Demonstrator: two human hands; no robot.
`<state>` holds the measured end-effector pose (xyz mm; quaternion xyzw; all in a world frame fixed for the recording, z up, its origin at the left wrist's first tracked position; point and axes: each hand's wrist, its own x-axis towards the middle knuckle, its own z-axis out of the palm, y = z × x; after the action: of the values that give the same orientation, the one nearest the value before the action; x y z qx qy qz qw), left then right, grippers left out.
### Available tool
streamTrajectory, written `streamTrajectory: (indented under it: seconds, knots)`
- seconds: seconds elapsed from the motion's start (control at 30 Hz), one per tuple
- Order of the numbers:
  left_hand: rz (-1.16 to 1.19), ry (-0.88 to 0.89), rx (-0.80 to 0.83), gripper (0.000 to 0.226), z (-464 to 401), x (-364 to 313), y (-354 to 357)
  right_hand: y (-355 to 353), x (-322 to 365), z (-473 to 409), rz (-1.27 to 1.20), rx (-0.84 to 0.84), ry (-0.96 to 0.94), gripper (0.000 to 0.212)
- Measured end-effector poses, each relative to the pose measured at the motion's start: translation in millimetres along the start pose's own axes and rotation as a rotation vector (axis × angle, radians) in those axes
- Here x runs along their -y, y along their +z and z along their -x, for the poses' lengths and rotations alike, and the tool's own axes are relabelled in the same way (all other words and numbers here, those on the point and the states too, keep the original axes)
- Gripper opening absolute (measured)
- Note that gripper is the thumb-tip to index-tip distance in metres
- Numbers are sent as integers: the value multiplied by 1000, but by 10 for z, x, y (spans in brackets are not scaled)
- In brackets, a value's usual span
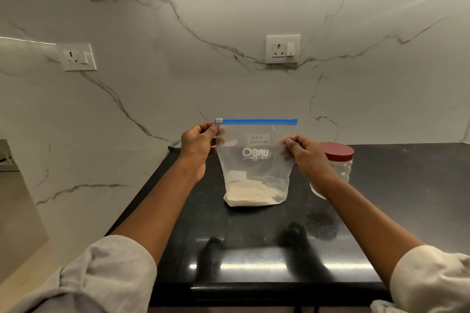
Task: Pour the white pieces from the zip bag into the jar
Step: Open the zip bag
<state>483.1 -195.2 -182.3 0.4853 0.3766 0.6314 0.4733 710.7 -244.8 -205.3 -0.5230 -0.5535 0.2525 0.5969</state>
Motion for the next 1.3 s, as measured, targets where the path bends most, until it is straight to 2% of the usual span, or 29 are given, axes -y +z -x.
streamTrajectory:
  seconds: [0.1,0.17,0.27,0.37,0.47,0.53,0.7,1.0,1.1,1.3]
  knots:
    - [-36,73,11,12,15,16,18,-8,87,31,-46,-57,-17,16]
    - [-85,150,16,8,28,12,18,10,243,41,-16,-173,-174,30]
    - [-129,227,25,6,30,-2,8,115,548,3,267,-279,-539,40]
    - [-153,256,29,10,40,19,16,354,782,-81,613,-121,-708,26]
    - [-178,274,21,10,64,31,48,644,857,-183,818,124,-652,29]
    - [-204,275,17,11,65,21,65,774,858,-231,862,196,-598,26]
    - [-210,246,2,21,57,-4,72,867,865,-332,870,122,-562,18]
    - [-222,274,-37,15,80,45,84,732,715,-361,1053,73,-757,10]
    - [-215,270,-71,6,51,51,-8,499,653,-379,1054,69,-736,12]
    - [-147,233,-97,8,3,79,-167,-196,473,-432,1108,-16,-632,16]
